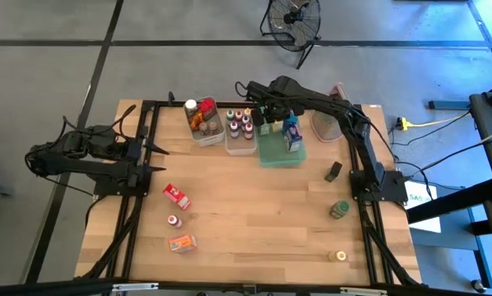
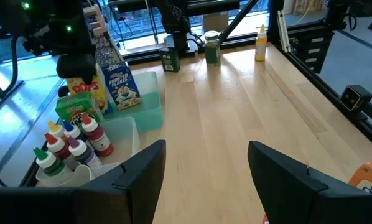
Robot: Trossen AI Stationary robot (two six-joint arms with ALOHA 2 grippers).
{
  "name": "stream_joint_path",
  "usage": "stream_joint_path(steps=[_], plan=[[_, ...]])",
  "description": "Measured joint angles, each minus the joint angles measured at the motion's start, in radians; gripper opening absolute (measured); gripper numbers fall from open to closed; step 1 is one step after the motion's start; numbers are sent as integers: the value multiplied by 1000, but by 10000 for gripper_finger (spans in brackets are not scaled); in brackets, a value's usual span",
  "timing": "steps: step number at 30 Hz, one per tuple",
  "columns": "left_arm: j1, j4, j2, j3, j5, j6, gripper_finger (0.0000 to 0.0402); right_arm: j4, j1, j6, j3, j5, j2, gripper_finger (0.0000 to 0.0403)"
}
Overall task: Pick & Place Kitchen Items
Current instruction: Put the yellow cereal box into the green bin
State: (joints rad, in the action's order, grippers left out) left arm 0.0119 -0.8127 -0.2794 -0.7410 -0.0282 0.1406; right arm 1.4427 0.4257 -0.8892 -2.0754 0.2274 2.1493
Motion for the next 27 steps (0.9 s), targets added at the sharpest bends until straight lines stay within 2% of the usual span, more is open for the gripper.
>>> stream_joint_path(steps=[21,27], plan=[[0,-1,0,0,0,-6,224,-14,35,67,0,-81,18,91],[0,-2,0,0,0,-6,224,-14,45,68,0,-82,18,136]])
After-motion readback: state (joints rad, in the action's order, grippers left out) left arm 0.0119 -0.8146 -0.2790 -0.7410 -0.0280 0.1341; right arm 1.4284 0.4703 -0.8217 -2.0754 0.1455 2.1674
